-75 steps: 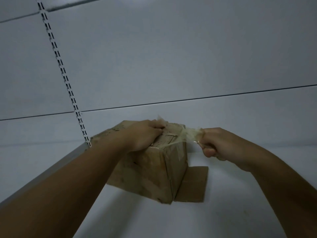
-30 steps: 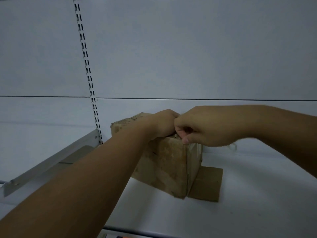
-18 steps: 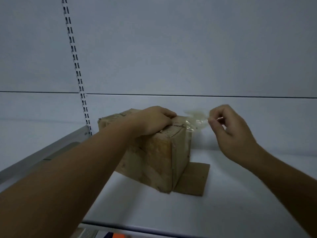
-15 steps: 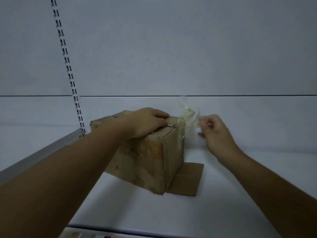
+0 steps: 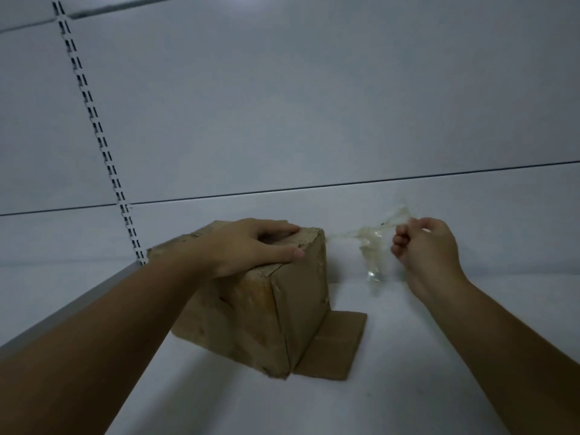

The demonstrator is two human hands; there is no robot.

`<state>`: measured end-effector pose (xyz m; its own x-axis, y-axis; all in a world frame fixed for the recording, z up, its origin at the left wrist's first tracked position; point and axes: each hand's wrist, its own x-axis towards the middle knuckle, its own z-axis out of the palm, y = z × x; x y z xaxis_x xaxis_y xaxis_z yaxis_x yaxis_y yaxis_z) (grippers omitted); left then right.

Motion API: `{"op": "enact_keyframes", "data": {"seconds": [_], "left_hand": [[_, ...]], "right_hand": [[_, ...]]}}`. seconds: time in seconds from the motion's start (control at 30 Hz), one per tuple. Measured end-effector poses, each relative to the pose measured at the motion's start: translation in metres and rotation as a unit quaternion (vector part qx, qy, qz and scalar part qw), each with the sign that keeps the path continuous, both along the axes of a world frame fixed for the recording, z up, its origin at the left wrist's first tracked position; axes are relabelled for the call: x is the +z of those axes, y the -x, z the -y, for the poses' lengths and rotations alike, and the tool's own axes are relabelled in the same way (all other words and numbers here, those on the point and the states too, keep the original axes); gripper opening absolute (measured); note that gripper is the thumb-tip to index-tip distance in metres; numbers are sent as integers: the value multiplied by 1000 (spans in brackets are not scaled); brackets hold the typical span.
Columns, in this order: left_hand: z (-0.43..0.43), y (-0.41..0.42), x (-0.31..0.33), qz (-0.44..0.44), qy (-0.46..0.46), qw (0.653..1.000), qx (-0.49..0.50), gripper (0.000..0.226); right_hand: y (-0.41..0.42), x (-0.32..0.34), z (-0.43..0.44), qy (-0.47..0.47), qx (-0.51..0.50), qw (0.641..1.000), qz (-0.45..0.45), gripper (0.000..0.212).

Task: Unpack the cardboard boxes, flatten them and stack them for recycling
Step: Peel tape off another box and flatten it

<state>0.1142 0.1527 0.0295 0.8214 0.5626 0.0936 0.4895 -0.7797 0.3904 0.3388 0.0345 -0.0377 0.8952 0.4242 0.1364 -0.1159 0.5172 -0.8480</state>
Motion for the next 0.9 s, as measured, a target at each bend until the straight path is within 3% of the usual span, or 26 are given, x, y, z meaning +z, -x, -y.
{"op": "enact_keyframes", "data": {"seconds": [0.2, 0.33, 0.43, 0.57, 0.77, 0.9], "left_hand": [[-2, -2, 1, -11, -47, 999, -15, 64], [-2, -3, 0, -25, -137, 990, -36, 53], [2, -7, 8, -70, -200, 977, -40, 43], [14, -17, 20, -144, -336, 930, -31, 43], [32, -35, 33, 82, -256, 955, -126, 47], [55, -74, 36, 135, -216, 945, -204, 71]], "right_hand": [[-12, 5, 3, -69, 37, 996, -43, 14], [-32, 9, 21, -136, -14, 989, -61, 16], [-31, 6, 25, -100, 19, 995, -22, 18], [-16, 15, 21, 12, 72, 996, 56, 20], [-12, 53, 64, -11, 59, 995, 77, 18], [-4, 73, 100, 12, 12, 994, 104, 15]]}}
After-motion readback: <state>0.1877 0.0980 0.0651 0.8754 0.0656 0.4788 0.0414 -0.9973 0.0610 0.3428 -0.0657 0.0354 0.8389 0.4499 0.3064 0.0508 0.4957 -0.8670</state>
